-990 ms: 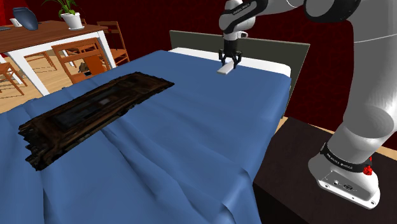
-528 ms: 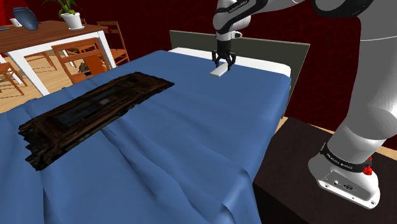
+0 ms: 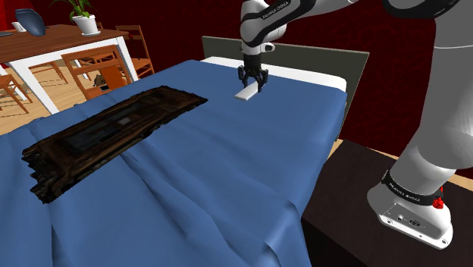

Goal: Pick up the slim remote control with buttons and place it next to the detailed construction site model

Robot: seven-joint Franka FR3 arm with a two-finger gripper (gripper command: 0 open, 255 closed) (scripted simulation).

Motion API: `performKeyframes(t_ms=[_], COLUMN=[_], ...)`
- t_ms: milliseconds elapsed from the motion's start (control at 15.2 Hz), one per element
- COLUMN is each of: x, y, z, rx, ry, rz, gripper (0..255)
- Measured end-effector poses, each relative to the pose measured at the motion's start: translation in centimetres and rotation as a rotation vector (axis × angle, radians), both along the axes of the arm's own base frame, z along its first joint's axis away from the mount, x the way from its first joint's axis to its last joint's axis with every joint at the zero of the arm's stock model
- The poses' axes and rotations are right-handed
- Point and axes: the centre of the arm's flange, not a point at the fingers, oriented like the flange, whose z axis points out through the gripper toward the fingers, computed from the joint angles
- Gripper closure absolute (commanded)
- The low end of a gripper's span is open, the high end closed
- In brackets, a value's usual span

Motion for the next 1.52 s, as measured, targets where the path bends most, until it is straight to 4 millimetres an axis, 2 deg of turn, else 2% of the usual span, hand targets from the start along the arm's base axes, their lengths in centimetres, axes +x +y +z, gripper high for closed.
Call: performKeyframes(t_ms=[462,1056,1188,1518], x=[-1.1,-1.5,-1.5,-1.7], y=[8.8,20.5,21.3,21.5], z=[-0.2,0.0,-0.7,-3.3], rx=[0.0,0.0,0.0,-0.001], ry=[0.0,0.0,0.0,0.0], rz=[0.0,0.0,-0.001,-0.001], gripper=[255,255,255,255])
